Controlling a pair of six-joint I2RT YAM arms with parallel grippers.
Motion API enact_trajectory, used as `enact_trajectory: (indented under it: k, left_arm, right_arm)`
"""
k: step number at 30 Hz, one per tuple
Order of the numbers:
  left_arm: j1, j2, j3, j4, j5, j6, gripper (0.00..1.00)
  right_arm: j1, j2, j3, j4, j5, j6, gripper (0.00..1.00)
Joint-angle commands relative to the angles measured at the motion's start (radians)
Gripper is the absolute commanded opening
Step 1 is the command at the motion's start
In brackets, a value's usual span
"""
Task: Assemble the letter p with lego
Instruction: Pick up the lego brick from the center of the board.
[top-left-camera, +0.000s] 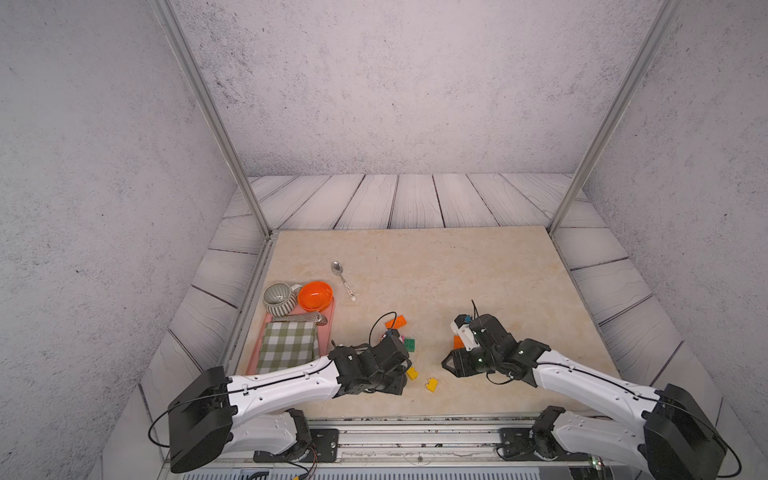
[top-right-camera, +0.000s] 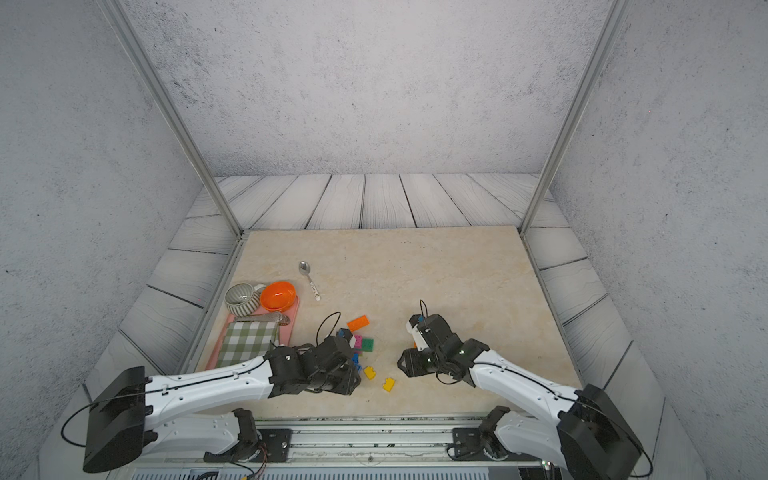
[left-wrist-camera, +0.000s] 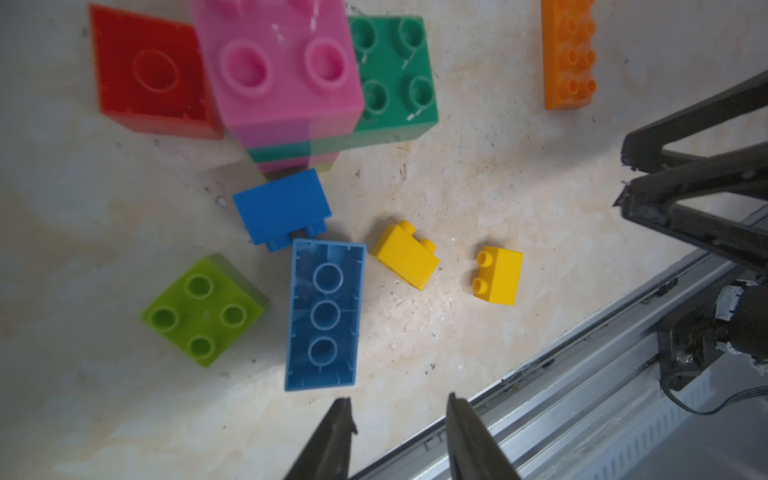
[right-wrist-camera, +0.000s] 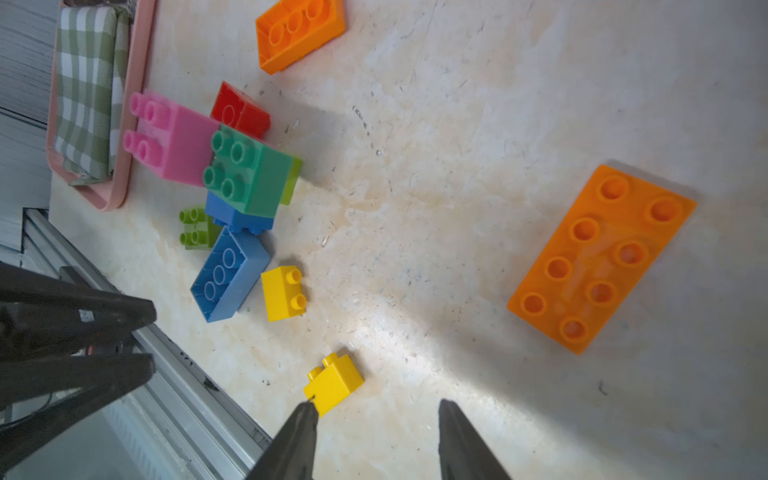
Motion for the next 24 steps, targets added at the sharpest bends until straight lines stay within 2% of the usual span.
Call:
enact_trajectory:
  k: [1,4,7,11,13,17,24]
  left_arm:
    - [-0.026,0.022,-0.017,0.091,0.023,-0.032,0.41]
    - [-0.056,0.039,-0.01,0.12,0.005,-0.031,0.4]
    - [-0.083,0.085,0.017,0.145,0.007,-0.012,0.42]
    - [-0.107,0.168,0.102,0.108,0.01,0.021,0.5]
    - [-0.117,0.202,0.136,0.095,0.01,0.044,0.51]
    - [-0.126,0.275,0.19,0.063,0.023,0.091,0.5]
    - [-0.128,0.393,0.244,0.088,0.081,0.097,0.52]
  right_arm:
    - [0.017,0.039,0.018,0.061,-0.031,0.007,0.48]
    - [0.03,0.083,0.012,0.092,-0.035,0.017,0.47]
    - [0.03,0.093,0.008,0.065,0.026,0.039,0.47]
    - [0.027,0.018,0.008,-0.021,0.175,0.067,0.48]
    - [0.014,-0.035,0.002,-0.062,0.223,0.072,0.48]
    - [-0.038,-0.117,-0.009,-0.11,0.215,0.066,0.48]
    - [-0.063,-0.149,-0.003,-0.15,0.21,0.051,0.48]
